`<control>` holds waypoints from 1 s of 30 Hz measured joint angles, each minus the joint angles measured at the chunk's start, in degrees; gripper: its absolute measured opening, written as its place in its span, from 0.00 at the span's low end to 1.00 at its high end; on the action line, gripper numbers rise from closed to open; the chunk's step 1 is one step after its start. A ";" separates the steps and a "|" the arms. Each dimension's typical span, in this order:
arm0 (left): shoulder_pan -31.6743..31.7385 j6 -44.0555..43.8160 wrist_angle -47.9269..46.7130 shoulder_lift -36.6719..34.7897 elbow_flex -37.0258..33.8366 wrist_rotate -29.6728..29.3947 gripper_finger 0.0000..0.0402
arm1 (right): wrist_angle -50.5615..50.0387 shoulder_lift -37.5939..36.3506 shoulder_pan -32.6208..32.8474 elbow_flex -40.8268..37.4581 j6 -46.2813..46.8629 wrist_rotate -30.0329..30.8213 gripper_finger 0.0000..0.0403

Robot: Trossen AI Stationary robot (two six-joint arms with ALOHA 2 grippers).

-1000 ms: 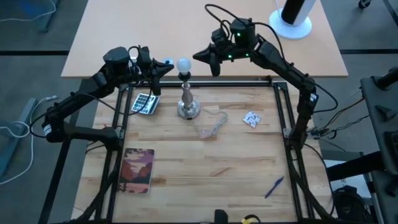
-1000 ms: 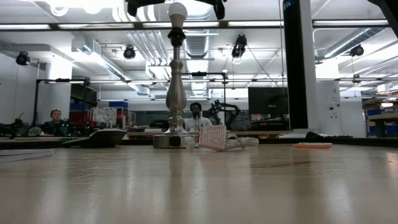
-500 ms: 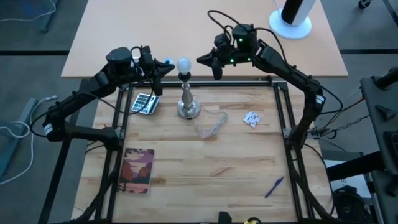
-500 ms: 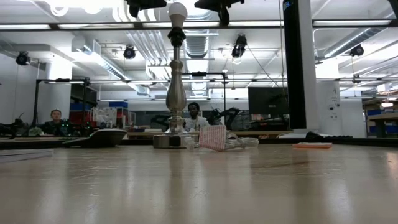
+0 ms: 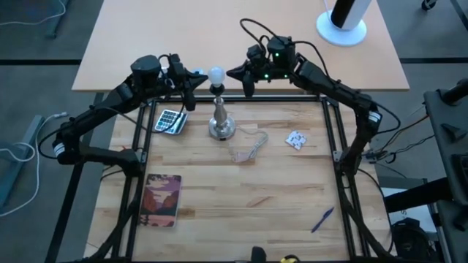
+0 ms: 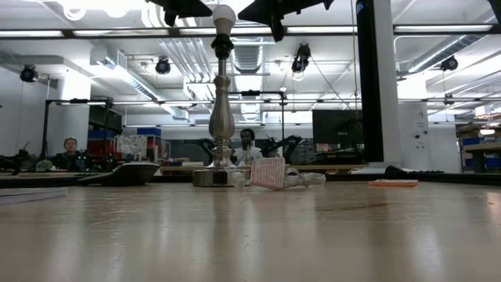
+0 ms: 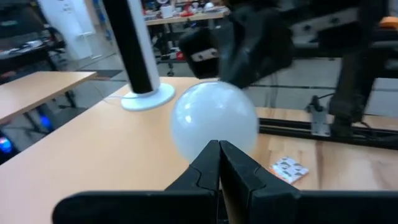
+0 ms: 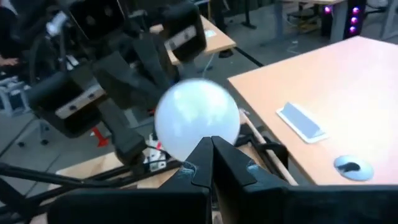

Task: Screw lightbulb
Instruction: Insert the lightbulb into the lamp

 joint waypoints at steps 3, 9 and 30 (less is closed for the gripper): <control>0.07 0.00 -0.10 0.00 0.00 -1.18 0.00 | 0.09 0.05 0.03 -0.26 0.20 0.08 0.00; 0.15 0.00 -0.12 0.01 0.00 -1.24 0.00 | 0.21 0.04 -0.04 -0.37 -0.03 0.52 0.00; 0.14 -0.50 0.90 2.16 0.00 -5.38 0.00 | 0.48 0.01 1.83 -0.37 -1.96 -1.13 0.00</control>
